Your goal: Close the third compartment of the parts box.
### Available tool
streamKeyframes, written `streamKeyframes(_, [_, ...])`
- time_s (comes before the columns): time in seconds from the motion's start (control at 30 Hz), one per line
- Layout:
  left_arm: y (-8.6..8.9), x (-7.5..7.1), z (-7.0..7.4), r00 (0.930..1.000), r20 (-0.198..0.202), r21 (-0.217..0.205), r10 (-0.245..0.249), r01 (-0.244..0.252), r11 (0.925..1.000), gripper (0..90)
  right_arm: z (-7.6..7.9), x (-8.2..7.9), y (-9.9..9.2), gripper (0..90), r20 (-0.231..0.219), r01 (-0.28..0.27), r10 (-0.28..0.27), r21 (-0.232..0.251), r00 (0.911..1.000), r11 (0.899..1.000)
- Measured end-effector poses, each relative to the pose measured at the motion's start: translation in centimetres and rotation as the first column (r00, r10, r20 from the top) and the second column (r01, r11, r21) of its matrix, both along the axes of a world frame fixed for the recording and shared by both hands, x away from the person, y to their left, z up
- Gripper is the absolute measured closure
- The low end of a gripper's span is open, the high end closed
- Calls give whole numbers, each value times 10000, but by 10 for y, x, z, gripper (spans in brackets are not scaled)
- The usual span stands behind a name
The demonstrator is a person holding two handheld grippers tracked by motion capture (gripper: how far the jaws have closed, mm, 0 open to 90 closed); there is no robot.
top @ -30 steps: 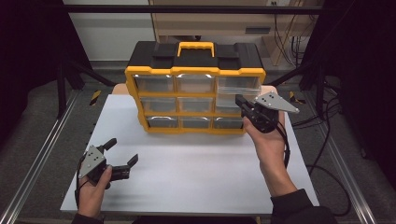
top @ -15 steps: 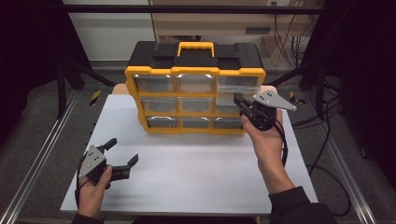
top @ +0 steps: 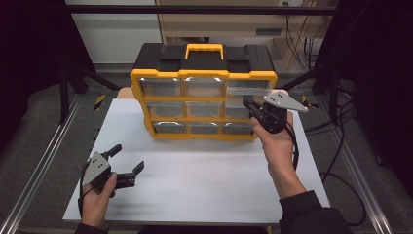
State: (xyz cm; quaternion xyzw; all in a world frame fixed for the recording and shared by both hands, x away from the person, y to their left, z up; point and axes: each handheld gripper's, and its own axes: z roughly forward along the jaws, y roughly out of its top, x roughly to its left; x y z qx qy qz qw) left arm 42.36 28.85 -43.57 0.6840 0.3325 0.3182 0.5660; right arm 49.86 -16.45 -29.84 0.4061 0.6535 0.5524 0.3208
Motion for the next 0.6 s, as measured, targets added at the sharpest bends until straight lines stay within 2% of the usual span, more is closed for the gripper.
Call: streamKeyframes(0.6, [0, 0, 0, 10000, -5, -11, -7, 7, 10000, 9, 1, 9, -1, 900, -187, 69, -66, 152, 9998, 9999])
